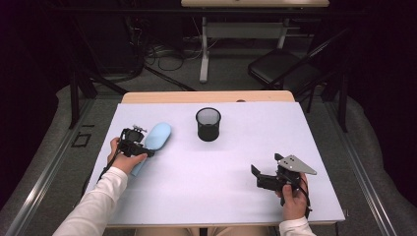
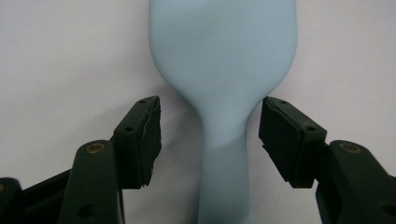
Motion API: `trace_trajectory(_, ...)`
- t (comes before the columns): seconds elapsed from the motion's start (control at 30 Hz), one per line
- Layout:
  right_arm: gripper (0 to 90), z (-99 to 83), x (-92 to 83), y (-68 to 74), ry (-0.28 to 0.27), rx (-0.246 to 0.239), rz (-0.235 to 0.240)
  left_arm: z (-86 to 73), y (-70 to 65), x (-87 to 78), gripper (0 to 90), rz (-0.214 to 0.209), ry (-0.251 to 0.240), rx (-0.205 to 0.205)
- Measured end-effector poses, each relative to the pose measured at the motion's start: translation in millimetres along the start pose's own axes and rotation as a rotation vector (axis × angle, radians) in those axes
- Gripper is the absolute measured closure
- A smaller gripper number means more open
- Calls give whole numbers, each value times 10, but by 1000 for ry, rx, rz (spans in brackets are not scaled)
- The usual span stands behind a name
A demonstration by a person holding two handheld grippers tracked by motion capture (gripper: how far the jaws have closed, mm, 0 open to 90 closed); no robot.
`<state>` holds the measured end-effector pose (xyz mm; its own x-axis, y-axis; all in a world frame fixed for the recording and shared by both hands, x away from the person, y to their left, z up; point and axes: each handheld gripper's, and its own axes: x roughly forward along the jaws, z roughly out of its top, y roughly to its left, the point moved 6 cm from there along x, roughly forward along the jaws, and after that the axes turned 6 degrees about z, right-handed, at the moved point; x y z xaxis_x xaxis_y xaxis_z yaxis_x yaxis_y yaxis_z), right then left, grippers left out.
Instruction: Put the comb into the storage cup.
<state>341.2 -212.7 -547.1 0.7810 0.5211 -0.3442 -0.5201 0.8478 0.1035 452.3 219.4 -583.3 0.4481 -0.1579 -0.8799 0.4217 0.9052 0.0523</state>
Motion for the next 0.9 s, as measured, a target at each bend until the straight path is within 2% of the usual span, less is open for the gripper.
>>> trace_trajectory(0.17,33,-2,2,0,2,1,0,-22,-19,23,426,-6,-13,18)
trace_trajectory(0.33,46,-4,2,3,3,0,2,-25,-26,46,465,-6,-16,13)
trace_trajectory(0.43,48,-4,2,2,3,-1,2,-21,-24,51,504,-4,-22,29)
trace_trajectory(0.57,48,-4,1,-1,4,-2,-2,-26,-36,67,510,-3,-17,33)
trace_trajectory(0.77,48,-5,1,1,4,-1,0,-28,-65,84,550,2,-16,72)
trace_trajectory(0.9,48,-8,2,2,7,1,1,-28,-59,84,587,4,-16,67)
